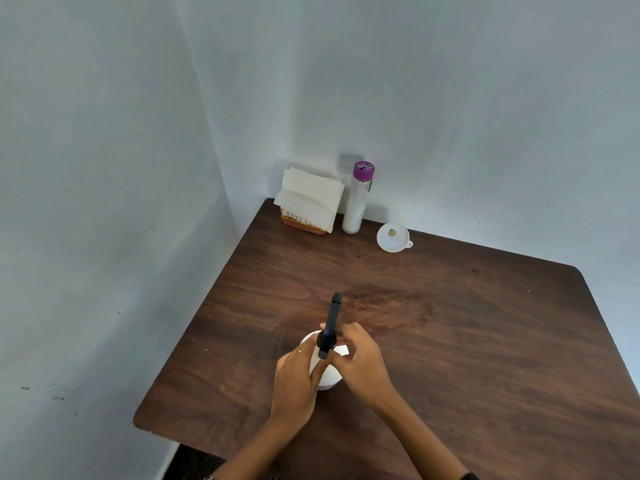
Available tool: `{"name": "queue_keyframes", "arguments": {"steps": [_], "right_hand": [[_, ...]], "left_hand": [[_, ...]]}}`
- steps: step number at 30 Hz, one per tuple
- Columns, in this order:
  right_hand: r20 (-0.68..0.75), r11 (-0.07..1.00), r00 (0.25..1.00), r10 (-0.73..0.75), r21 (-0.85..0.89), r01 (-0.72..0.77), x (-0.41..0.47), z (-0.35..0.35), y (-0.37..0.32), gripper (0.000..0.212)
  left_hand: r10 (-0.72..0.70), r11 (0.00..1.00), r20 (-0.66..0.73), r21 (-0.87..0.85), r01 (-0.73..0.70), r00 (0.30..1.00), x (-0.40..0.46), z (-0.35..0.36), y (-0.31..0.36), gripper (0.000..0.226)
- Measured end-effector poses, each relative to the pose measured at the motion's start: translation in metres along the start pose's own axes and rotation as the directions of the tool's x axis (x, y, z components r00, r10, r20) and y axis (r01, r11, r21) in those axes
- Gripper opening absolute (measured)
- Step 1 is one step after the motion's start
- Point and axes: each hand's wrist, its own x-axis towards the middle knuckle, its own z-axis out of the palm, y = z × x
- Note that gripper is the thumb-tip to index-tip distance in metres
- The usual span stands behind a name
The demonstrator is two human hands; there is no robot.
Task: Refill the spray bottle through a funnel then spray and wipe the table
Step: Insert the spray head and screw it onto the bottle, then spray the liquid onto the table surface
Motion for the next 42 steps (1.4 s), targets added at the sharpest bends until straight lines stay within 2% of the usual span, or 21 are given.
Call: {"name": "queue_keyframes", "arguments": {"steps": [5, 10, 12, 16, 17, 18, 20, 21, 23, 25, 28, 32, 34, 36, 40, 42], "right_hand": [[-0.058, 0.999, 0.998, 0.034, -0.03, -0.036, 0.003, 0.001, -0.003, 0.019], [-0.094, 0.996, 0.993, 0.072, -0.042, -0.076, 0.001, 0.005, -0.001, 0.022], [-0.112, 0.996, 0.991, 0.076, -0.044, -0.082, -0.003, 0.008, 0.001, 0.029], [-0.139, 0.99, 0.987, 0.084, 0.125, -0.066, -0.013, 0.014, -0.005, 0.082], [-0.125, 0.988, 0.99, 0.069, 0.143, -0.051, -0.013, 0.015, -0.004, 0.088], [-0.098, 0.988, 0.994, 0.053, 0.147, -0.038, -0.013, 0.016, -0.003, 0.087], [-0.039, 0.981, 0.998, 0.057, 0.19, -0.049, -0.013, 0.014, -0.003, 0.069], [-0.029, 0.964, 0.996, 0.082, 0.256, -0.072, -0.013, 0.011, -0.004, 0.058], [-0.062, 0.914, 0.992, 0.109, 0.398, -0.075, -0.014, -0.001, -0.007, 0.037], [-0.072, 0.885, 0.991, 0.11, 0.461, -0.065, -0.015, -0.018, -0.009, 0.03], [-0.022, 0.894, 0.992, 0.121, 0.436, -0.099, -0.018, -0.041, -0.005, 0.032], [0.032, 0.878, 0.97, 0.241, 0.418, -0.232, -0.028, -0.056, 0.009, 0.046], [0.055, 0.859, 0.945, 0.323, 0.401, -0.317, -0.034, -0.056, 0.017, 0.047], [0.062, 0.844, 0.918, 0.393, 0.372, -0.386, -0.039, -0.055, 0.024, 0.044], [0.125, 0.815, 0.903, 0.412, 0.392, -0.426, -0.045, -0.056, 0.03, 0.034], [0.131, 0.812, 0.899, 0.417, 0.39, -0.434, -0.046, -0.056, 0.031, 0.033]], "left_hand": [[0.024, 1.0, -0.054, -0.014, -0.025, 0.998, -0.001, 0.001, 0.001, 0.039], [0.037, 0.999, -0.087, -0.012, -0.038, 0.996, -0.001, 0.0, 0.006, 0.036], [0.024, 1.0, -0.072, -0.018, -0.025, 0.997, 0.0, -0.001, 0.006, 0.033], [0.055, 0.998, -0.042, 0.001, -0.055, 0.998, -0.002, 0.001, 0.004, 0.034], [0.056, 0.998, -0.043, -0.006, -0.056, 0.998, -0.004, 0.002, 0.005, 0.037], [0.055, 0.998, -0.047, -0.025, -0.056, 0.997, -0.006, 0.002, 0.008, 0.038], [0.044, 0.996, -0.028, -0.073, -0.046, 0.999, -0.01, 0.002, 0.011, 0.032], [0.035, 0.995, 0.007, -0.095, -0.034, 0.999, -0.011, 0.003, 0.012, 0.028], [0.026, 0.988, 0.147, -0.154, -0.003, 0.989, -0.017, 0.006, 0.013, 0.035], [0.066, 0.981, 0.299, -0.196, -0.007, 0.952, -0.024, 0.015, 0.013, 0.047], [0.08, 0.952, 0.485, -0.297, 0.078, 0.871, -0.034, 0.032, 0.02, 0.046], [0.064, 0.885, 0.693, -0.372, 0.28, 0.718, -0.045, 0.049, 0.031, 0.04], [0.071, 0.876, 0.753, -0.361, 0.32, 0.654, -0.051, 0.053, 0.039, 0.034], [0.084, 0.879, 0.778, -0.353, 0.322, 0.623, -0.054, 0.06, 0.041, 0.033], [0.057, 0.879, 0.796, -0.327, 0.348, 0.603, -0.058, 0.066, 0.04, 0.045], [0.046, 0.872, 0.792, -0.33, 0.362, 0.609, -0.059, 0.069, 0.039, 0.038]]}}
